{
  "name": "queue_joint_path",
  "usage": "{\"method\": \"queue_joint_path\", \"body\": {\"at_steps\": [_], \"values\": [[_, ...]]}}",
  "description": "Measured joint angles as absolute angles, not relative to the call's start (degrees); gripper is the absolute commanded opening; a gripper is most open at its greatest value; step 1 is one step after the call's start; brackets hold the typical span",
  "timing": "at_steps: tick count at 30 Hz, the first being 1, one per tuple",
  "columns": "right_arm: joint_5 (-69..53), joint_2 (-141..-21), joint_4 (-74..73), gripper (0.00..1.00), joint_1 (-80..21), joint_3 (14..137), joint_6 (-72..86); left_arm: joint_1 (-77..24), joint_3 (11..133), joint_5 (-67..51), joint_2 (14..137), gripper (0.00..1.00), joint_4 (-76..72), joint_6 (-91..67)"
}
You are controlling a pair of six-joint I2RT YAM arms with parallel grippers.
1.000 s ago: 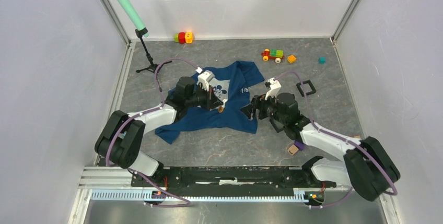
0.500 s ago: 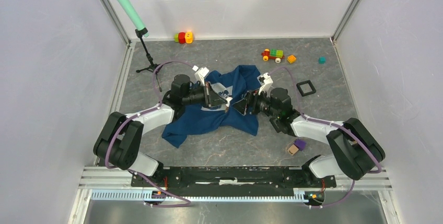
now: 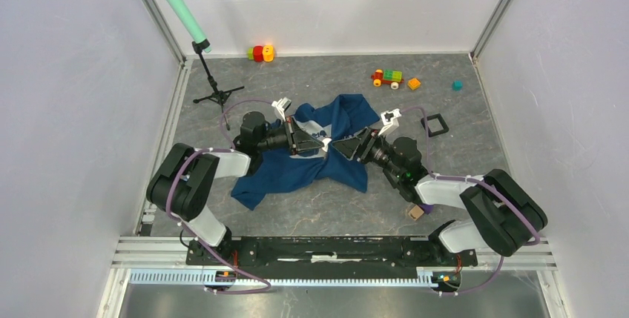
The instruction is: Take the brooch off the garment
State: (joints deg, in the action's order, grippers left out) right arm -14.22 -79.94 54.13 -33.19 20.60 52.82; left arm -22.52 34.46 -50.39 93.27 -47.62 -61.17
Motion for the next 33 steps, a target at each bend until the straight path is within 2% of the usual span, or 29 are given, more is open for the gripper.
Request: {"method": "queue_joint_path", "body": {"at_steps": [10, 22, 33], "values": [[-9.1, -80.1, 53.4, 0.71, -35.1, 21.3, 54.5, -22.6, 34.1, -51.6, 94.4, 0.02, -55.9, -67.2], [-8.9, -82.4, 57.0, 0.70, -35.2, 22.3, 56.4, -22.9, 33.7, -51.7, 94.7, 0.02, -57.2, -67.7], [-9.0, -84.1, 56.9, 0.53, -36.0, 24.3, 56.2, -23.6, 33.7, -51.7, 94.8, 0.02, -57.2, -67.7]]}}
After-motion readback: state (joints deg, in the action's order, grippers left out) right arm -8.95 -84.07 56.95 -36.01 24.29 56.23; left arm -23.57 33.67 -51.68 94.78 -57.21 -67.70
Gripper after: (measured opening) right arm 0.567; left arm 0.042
